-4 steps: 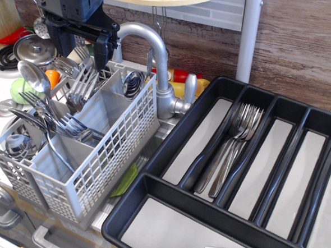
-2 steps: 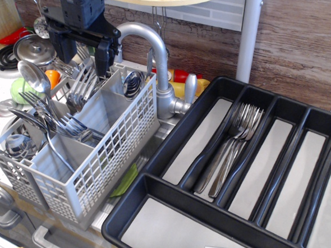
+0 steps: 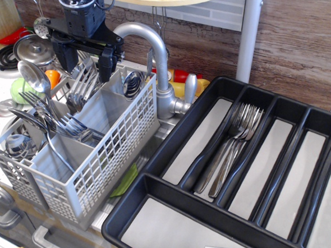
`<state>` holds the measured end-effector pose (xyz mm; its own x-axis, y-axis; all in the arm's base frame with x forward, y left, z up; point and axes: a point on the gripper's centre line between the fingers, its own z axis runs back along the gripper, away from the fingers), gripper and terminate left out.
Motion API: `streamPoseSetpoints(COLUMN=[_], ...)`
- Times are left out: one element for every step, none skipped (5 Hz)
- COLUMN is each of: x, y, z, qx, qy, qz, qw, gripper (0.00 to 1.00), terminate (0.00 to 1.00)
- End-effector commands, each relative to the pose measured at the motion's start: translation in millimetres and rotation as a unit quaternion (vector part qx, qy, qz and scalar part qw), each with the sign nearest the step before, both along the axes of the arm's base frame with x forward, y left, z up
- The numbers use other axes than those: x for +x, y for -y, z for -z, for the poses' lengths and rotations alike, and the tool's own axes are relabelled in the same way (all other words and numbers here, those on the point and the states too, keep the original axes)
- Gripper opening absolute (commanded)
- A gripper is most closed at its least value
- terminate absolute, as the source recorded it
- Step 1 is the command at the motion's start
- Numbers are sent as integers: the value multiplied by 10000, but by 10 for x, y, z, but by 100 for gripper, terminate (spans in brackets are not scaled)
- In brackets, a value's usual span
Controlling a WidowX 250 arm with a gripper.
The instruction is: Put fork from basket to tray
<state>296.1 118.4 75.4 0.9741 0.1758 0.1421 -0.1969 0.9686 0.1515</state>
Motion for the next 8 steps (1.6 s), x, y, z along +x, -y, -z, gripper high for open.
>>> streamPoseSetpoints(x=[-6,-15,16,32,24,10,142,274], y=[-30,-76,-95,-89,-77,-20,95,255], z=[68,148,176,196,75,-362,-854,-1352], qx=[19,16,41,100,195,395,737,757], qy=[185,132,100,142,44,-20,-214,-302], qz=[-78,-98,-161,-188,-169,-121,-168,-288], qw=[9998,9999,9998,9997,9997,9991,9969,9963], gripper=[100,100,0,0,0,0,0,0], terminate=[0,0,0,0,0,0,0,0])
